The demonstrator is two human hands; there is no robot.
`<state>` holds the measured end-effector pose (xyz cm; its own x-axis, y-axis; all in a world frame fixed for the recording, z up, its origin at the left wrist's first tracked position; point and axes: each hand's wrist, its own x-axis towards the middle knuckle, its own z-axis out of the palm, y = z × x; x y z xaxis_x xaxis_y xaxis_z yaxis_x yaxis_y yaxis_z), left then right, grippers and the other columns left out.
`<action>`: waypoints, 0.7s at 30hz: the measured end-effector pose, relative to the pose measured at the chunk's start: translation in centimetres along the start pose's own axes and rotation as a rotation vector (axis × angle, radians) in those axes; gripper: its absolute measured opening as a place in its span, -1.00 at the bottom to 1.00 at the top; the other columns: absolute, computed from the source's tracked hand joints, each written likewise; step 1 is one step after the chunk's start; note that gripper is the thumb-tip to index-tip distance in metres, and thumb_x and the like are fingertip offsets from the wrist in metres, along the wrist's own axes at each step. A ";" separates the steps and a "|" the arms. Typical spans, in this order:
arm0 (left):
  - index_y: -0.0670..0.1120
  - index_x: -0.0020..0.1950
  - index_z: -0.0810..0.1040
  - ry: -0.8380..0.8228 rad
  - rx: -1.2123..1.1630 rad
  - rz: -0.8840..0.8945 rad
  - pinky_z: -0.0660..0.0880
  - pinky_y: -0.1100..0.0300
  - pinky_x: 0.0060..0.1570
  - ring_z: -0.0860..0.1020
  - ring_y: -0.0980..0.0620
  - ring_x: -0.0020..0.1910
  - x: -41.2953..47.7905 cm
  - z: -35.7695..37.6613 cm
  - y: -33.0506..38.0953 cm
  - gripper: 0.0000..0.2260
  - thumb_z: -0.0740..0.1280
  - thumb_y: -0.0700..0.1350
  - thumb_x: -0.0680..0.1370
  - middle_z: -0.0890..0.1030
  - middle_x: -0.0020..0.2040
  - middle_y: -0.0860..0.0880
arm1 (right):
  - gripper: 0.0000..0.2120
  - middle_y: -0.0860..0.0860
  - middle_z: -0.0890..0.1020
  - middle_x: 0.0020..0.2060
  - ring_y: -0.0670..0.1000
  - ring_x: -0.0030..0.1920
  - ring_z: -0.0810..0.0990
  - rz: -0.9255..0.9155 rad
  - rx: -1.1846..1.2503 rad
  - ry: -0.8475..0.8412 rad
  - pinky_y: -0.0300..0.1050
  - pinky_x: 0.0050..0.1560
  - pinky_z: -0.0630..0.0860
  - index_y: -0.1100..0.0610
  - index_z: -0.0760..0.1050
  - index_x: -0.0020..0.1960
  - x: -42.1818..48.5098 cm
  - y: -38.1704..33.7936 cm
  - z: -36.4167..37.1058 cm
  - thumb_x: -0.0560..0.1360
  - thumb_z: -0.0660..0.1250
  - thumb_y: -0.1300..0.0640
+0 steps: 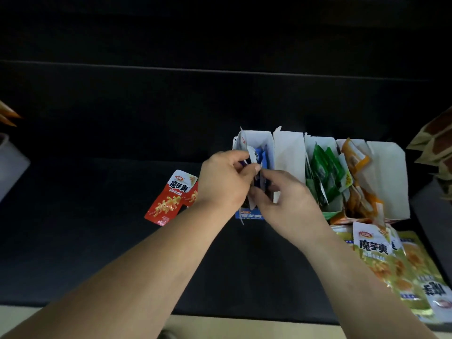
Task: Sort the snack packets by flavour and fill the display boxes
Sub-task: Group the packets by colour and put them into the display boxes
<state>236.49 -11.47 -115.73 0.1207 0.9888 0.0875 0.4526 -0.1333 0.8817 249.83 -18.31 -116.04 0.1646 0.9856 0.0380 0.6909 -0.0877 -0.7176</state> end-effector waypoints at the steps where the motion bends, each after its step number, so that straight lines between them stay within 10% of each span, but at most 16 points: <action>1: 0.06 0.18 0.72 0.006 0.053 0.009 0.57 0.16 -0.19 0.62 0.11 -0.21 0.0 -0.1 -0.2 -0.81 0.48 -0.04 0.57 0.64 -0.13 0.01 | -0.77 -0.11 0.59 -0.01 -0.01 0.01 0.60 -0.038 -0.113 0.023 0.05 -0.08 0.62 -0.04 0.57 0.16 0.2 -0.1 0.3 0.55 0.37 -0.09; 6: 0.10 0.38 0.56 0.065 0.053 0.051 0.57 0.27 -0.01 0.61 0.18 0.01 -2.9 -2.4 -3.2 -0.69 0.39 0.02 0.63 0.56 0.13 0.11 | -0.76 -0.06 0.62 -0.07 0.09 0.00 0.60 -0.107 -0.444 0.107 -0.07 -0.25 0.52 -0.08 0.57 0.13 1.1 -0.9 2.0 0.63 0.22 -0.17; 13: 0.03 0.39 0.57 -0.120 0.552 -0.117 0.41 -0.01 0.40 0.38 -0.12 0.45 -5.2 -5.4 -10.0 -0.62 0.41 0.00 0.57 0.47 0.41 -0.02 | -0.76 -0.12 0.53 -0.08 0.05 -0.11 0.60 -0.037 -0.222 0.242 -0.07 -0.25 0.52 -0.03 0.60 0.19 -1.2 -1.1 1.8 0.60 0.34 -0.11; 21: 0.37 0.62 -0.17 -0.612 0.874 -0.160 -0.17 -0.51 0.49 -0.35 -0.23 0.63 -2.1 -3.2 -10.4 -0.31 0.18 0.33 0.62 -0.38 0.66 0.04 | -0.76 -0.16 0.59 -0.03 -0.06 -0.15 0.66 -0.014 0.025 0.325 0.06 -0.19 0.64 0.00 0.68 0.15 -8.0 -0.3 3.4 0.54 0.36 -0.02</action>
<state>228.68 -11.90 -123.58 0.3158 0.8298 -0.4602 0.9471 -0.2468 0.2050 245.91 -25.65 -118.47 0.3738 0.8888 0.2651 0.6777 -0.0666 -0.7323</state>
